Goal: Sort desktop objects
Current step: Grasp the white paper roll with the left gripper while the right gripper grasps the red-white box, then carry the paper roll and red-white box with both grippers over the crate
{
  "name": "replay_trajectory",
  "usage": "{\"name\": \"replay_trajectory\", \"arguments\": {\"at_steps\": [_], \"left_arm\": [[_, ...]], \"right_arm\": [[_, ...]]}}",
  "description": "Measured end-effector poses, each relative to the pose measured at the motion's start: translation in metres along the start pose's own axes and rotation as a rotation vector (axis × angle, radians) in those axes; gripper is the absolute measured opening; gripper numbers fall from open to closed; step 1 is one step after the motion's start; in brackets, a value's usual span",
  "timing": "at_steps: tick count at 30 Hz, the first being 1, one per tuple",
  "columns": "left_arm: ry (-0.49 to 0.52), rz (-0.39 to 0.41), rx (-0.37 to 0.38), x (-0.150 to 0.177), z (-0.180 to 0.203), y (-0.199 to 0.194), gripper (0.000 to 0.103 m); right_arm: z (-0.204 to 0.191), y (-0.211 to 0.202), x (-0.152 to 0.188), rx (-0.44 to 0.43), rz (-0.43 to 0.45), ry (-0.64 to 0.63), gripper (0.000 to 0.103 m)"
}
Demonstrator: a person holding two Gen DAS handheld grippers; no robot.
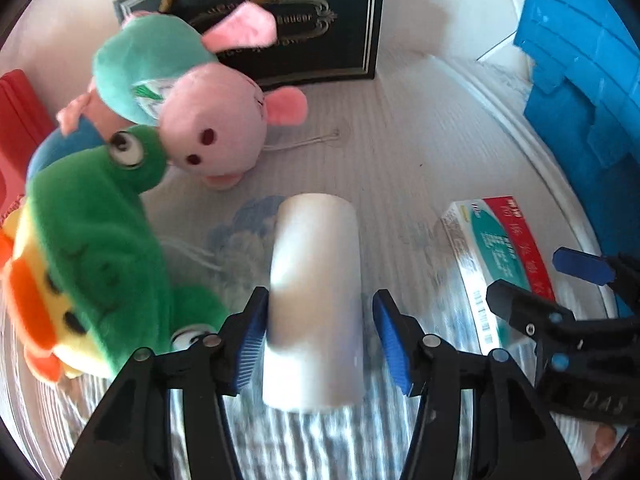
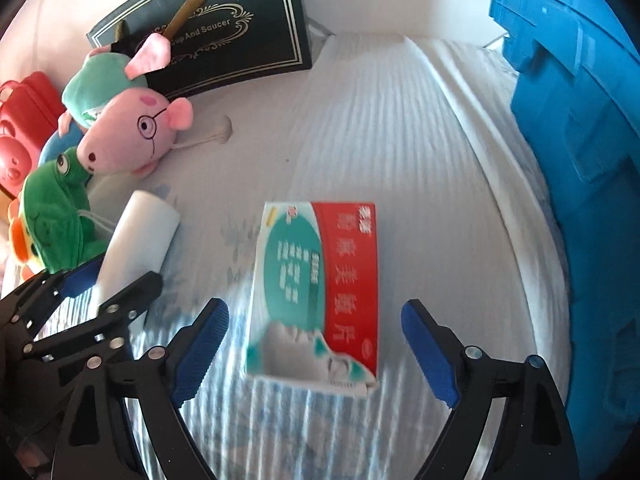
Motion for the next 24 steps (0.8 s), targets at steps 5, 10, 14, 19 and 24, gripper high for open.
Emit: {"name": "replay_trajectory", "arguments": {"at_steps": [5, 10, 14, 19, 24], "left_arm": [[-0.033, -0.014, 0.008, 0.004, -0.003, 0.006, 0.045], [-0.017, 0.009, -0.002, 0.013, -0.001, -0.011, 0.045], [-0.028, 0.076, -0.011, 0.017, -0.004, -0.056, 0.045], [-0.043, 0.228, -0.035, 0.021, -0.011, -0.138, 0.045], [-0.063, 0.376, -0.041, 0.033, -0.014, -0.226, 0.045]], "right_arm": [[-0.002, 0.017, -0.003, 0.000, -0.027, -0.005, 0.082], [-0.009, 0.011, 0.002, 0.009, -0.010, -0.024, 0.072], [-0.018, -0.037, 0.006, 0.000, 0.076, -0.031, 0.072], [-0.038, -0.120, 0.010, -0.005, 0.233, -0.065, 0.072], [-0.059, -0.212, 0.022, 0.009, 0.399, -0.118, 0.072]]}}
Point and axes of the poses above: each gripper's, at about its wrist camera, not at the fingertips, and y roughly the way its jaws point, z to its right, x to its underside, the point moved 5 cm from there along y, roughly the way its jaws point
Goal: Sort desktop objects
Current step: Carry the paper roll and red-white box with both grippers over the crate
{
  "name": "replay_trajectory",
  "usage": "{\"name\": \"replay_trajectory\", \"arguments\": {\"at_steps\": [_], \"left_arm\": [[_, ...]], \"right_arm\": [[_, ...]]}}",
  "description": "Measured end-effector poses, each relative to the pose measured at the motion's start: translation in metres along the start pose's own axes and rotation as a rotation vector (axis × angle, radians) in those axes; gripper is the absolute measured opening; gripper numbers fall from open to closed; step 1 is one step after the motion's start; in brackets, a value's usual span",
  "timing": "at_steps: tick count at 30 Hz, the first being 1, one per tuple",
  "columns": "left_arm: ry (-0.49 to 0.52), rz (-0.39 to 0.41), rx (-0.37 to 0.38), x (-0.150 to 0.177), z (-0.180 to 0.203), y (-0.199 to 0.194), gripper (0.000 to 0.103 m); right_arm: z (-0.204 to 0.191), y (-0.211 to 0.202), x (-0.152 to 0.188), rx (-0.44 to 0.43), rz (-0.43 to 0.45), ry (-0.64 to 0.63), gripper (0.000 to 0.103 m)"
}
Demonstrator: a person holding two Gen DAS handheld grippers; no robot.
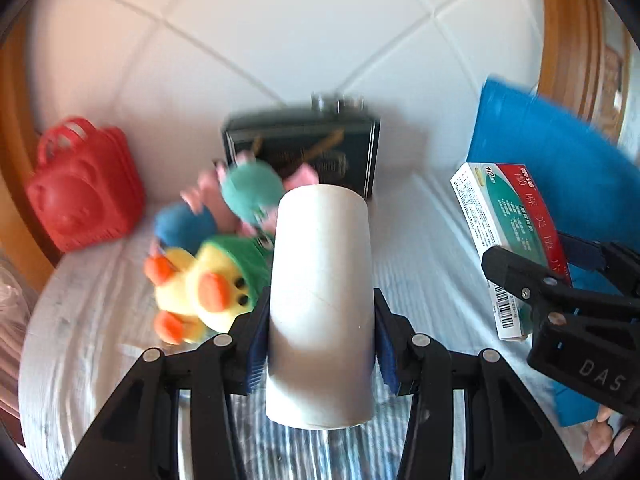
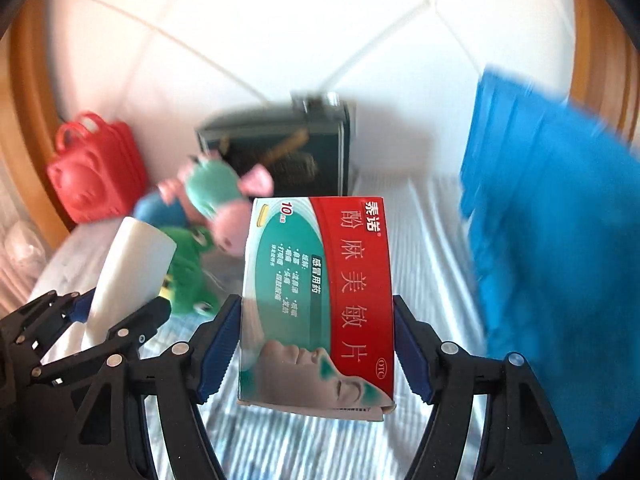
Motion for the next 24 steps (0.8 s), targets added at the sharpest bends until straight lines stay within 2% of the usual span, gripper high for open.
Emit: {"name": "replay_trajectory", "arguments": {"at_steps": [6, 11, 14, 19, 24], "left_arm": [[0.017, 0.144, 0.012, -0.011, 0.017, -0.091, 0.045], [0.042, 0.229, 0.043, -0.024, 0.050, -0.134, 0.045], [0.062, 0.269, 0.083, -0.031, 0.085, -0.155, 0.045], [0.105, 0.318, 0.166, -0.046, 0.162, -0.180, 0.045], [0.143, 0.292, 0.227, -0.055, 0.248, -0.187, 0.045]], "right_arm": [[-0.010, -0.108, -0.013, 0.023, 0.181, -0.035, 0.072], [0.015, -0.182, -0.016, 0.098, 0.329, -0.029, 0.072], [0.050, -0.227, -0.011, 0.178, 0.410, -0.001, 0.072], [0.122, -0.278, 0.001, 0.285, 0.471, 0.056, 0.072], [0.202, -0.311, 0.014, 0.388, 0.488, 0.104, 0.072]]}}
Point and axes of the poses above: each gripper's, at about its wrist camera, not at the fingertips, and y roughly the way its jaws point, z to its right, x to its underside, the point moved 5 cm from there along y, roughly the way its jaws point
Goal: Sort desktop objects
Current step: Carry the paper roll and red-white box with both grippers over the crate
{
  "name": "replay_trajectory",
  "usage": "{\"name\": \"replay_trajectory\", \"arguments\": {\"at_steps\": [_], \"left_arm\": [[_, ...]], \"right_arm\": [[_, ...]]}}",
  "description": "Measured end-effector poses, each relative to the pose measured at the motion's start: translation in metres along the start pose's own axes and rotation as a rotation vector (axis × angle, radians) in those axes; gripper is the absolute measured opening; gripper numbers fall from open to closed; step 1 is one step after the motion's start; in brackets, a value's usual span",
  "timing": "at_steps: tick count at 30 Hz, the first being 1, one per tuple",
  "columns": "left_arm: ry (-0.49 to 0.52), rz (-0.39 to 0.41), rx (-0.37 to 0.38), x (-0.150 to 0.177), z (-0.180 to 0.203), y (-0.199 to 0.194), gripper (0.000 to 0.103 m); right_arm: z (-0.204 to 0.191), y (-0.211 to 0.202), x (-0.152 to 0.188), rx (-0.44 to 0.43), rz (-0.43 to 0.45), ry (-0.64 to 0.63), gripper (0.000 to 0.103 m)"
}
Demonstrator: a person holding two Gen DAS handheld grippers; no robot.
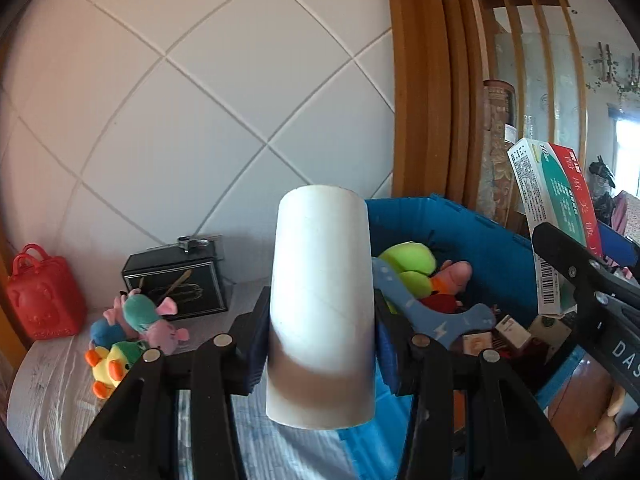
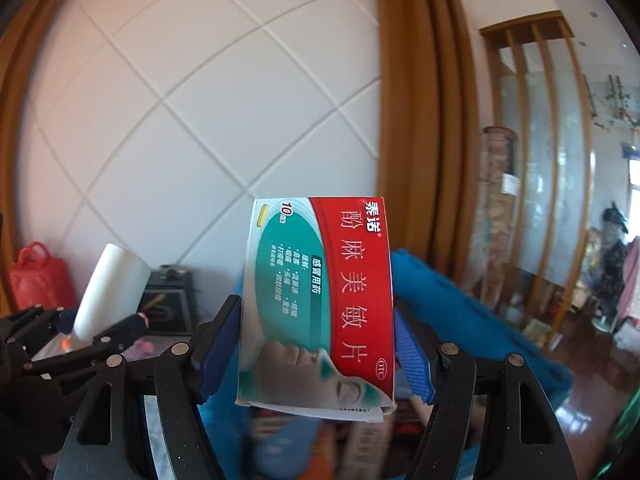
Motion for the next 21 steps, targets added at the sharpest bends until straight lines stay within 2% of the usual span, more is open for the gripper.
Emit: {"name": "replay_trajectory", "arguments": {"at_steps": [5, 12, 17, 21], "left_arm": [[0.022, -0.067, 0.043, -0.002, 0.060, 0.021, 0.045], [0.074, -0.169, 0.073, 0.006, 0.124, 0.050, 0.045], [0.105, -0.224, 0.075, 0.013, 0.147, 0.067, 0.045], [0.113, -0.262, 0.076, 0.017, 0.156, 0.076, 0.045]], "right_arm": [[0.063, 0.018, 0.010, 0.070, -0.039, 0.020, 0.072], [0.127, 0.045, 0.040, 0.108, -0.133, 0.055, 0.072], [0.151, 0.057, 0.054, 0.123, -0.169, 0.067, 0.072], [0.154, 0.069, 0.060, 0.122, -0.211, 0.059, 0.072]]}}
Point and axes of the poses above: each gripper's, at about its wrist camera, not at the fingertips, and y roughly the way its jaws point, z to its right, x to its underside, the point moved 5 cm from there along y, roughly the way its jaws point
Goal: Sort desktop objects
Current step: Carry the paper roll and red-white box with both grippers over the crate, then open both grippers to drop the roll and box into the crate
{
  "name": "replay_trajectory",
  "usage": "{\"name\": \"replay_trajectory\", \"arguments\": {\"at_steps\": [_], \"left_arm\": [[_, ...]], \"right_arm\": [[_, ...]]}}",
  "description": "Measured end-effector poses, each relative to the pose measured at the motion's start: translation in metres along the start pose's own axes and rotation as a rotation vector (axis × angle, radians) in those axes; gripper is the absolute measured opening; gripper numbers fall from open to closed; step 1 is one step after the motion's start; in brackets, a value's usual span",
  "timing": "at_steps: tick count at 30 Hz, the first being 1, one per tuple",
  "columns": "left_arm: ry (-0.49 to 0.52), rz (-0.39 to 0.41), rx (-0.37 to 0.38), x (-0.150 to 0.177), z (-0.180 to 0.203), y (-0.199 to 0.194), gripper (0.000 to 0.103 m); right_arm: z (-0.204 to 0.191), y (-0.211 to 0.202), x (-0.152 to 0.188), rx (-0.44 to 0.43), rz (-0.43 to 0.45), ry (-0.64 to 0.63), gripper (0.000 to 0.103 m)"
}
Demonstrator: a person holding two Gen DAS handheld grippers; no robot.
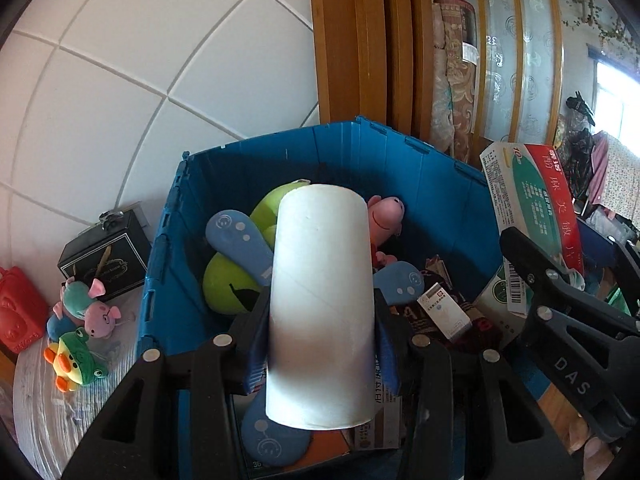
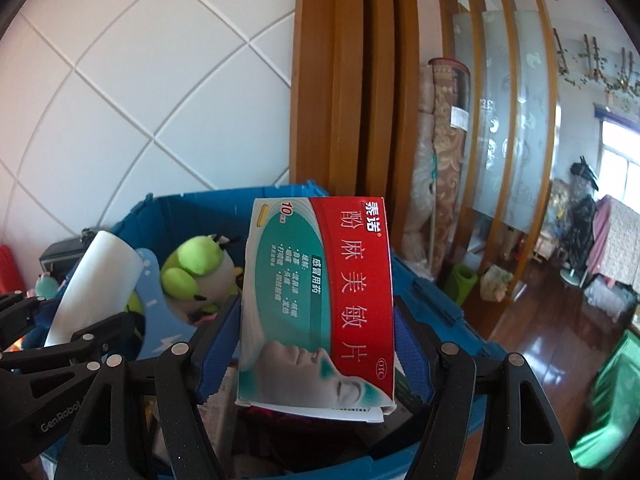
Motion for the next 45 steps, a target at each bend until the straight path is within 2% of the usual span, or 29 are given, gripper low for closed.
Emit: {"name": "replay_trajectory", "arguments": {"at_steps": [6, 9, 11, 12, 14, 18, 22, 26, 30, 32, 34, 45], "left_arm": [[-0.015, -0.024, -0.008, 0.001, -0.001, 0.007, 0.047], [-0.016, 0.000, -0.028, -0.001, -0.004, 0.002, 0.065], [-0.020, 0.010, -0.028, -0.002, -0.006, 0.000, 0.068], [-0.021, 0.012, -0.029, -0.002, -0.007, -0.001, 0.069], [-0.026, 0.015, -0.038, -0.001, -0.011, -0.002, 0.070], [-0.045, 0.030, -0.047, 0.001, -0.019, -0.009, 0.071], [-0.055, 0.072, -0.051, 0.004, -0.028, -0.025, 0.071], [-0.063, 0.163, -0.048, 0.006, -0.036, -0.053, 0.072], [-0.089, 0.259, -0.046, 0.012, -0.049, -0.086, 0.084], [-0.106, 0.279, -0.039, 0.014, -0.054, -0.095, 0.092], [-0.119, 0.286, -0.034, 0.017, -0.061, -0.101, 0.098], [-0.087, 0.223, -0.032, 0.032, -0.078, -0.113, 0.098]], "right_arm": [[0.003, 0.020, 0.005, 0.008, -0.041, -0.019, 0.072], [0.000, 0.025, 0.010, 0.008, -0.063, -0.024, 0.072], [0.000, 0.029, 0.013, 0.012, -0.075, -0.027, 0.073], [0.000, 0.030, 0.014, 0.017, -0.079, -0.025, 0.075], [0.001, 0.030, 0.015, 0.021, -0.081, -0.016, 0.090], [0.001, 0.022, 0.015, 0.034, -0.072, -0.012, 0.103], [0.000, 0.002, 0.011, 0.064, -0.045, -0.034, 0.103], [-0.004, -0.022, 0.010, 0.064, -0.025, -0.040, 0.103], [-0.017, -0.043, 0.010, 0.030, -0.022, -0.047, 0.103], [-0.025, -0.053, 0.011, 0.022, -0.018, -0.051, 0.103], [-0.031, -0.061, 0.011, 0.021, -0.012, -0.057, 0.103], [-0.048, -0.081, 0.016, 0.027, -0.063, -0.005, 0.103]]}}
Point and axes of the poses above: each gripper's, at about its wrist camera, not at the fingertips, and y roughly the way its jaws point, z to its right, x to its underside, the point moved 5 cm from there along y, roughly the way its jaws point
